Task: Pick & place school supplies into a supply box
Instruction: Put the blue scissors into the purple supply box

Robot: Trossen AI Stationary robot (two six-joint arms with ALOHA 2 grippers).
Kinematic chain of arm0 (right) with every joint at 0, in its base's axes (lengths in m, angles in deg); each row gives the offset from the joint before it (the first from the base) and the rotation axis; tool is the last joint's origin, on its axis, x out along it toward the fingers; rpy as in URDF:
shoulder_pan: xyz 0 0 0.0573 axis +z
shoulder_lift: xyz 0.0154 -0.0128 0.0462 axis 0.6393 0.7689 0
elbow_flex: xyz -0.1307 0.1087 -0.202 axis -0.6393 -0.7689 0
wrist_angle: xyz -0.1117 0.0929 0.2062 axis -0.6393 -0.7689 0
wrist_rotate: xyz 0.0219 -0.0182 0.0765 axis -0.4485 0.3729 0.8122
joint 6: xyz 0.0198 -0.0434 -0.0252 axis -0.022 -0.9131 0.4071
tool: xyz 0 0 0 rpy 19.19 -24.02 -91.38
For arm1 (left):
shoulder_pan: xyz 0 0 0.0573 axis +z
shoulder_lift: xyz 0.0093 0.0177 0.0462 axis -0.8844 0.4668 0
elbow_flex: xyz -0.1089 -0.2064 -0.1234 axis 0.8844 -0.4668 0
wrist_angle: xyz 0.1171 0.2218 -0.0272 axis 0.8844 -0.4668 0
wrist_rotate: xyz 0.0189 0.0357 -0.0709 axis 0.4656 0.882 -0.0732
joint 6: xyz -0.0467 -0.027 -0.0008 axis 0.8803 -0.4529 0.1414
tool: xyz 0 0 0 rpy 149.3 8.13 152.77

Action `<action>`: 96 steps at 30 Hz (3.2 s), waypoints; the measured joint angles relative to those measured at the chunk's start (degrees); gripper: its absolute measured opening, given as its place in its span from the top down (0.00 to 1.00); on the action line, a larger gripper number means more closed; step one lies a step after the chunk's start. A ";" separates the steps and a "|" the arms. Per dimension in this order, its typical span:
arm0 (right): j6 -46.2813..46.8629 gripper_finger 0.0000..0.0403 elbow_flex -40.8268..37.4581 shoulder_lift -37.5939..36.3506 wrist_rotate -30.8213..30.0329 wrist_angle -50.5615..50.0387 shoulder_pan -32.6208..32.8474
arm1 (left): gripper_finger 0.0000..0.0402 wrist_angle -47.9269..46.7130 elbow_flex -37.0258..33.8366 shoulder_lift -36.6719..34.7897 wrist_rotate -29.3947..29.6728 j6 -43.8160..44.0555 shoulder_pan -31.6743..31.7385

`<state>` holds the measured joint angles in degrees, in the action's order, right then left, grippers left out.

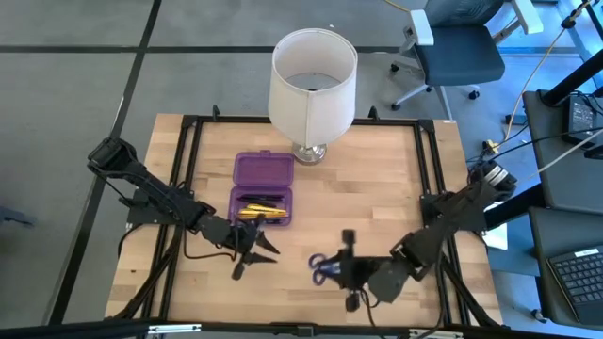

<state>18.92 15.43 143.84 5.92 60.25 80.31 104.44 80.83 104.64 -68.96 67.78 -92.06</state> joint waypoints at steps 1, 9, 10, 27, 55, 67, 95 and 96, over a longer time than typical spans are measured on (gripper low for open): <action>-3.40 0.76 -1.94 0.00 3.02 5.76 -0.57 | 0.73 0.74 0.00 0.00 -1.47 -0.30 0.00; -22.49 0.76 -14.92 0.07 28.22 48.82 -6.17 | 0.52 5.44 0.00 0.00 -8.66 -2.98 -0.02; -23.49 0.76 -15.94 0.18 31.95 52.73 -7.02 | 0.50 5.29 0.00 0.00 -8.76 -2.42 -0.04; -24.94 0.76 -12.59 8.92 56.45 67.45 -16.41 | 0.48 18.16 0.02 2.14 -11.96 -4.30 0.13; -18.73 0.76 -6.58 15.19 62.08 67.10 -21.04 | 0.65 25.43 4.55 10.40 -23.33 -6.48 3.26; -19.06 0.76 -6.58 15.21 61.40 64.38 -21.63 | 0.84 25.28 4.55 10.38 -24.19 -10.09 3.28; -8.06 0.47 -6.63 3.22 55.56 27.57 -20.78 | 0.92 15.73 4.55 7.66 -22.66 -9.02 3.39; -6.93 0.47 -6.71 2.01 51.24 24.70 -19.97 | 0.92 13.25 4.55 6.59 -20.31 -9.02 3.39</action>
<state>11.99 8.73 145.84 57.16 84.96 60.34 117.68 85.37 111.23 -89.27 58.76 -88.67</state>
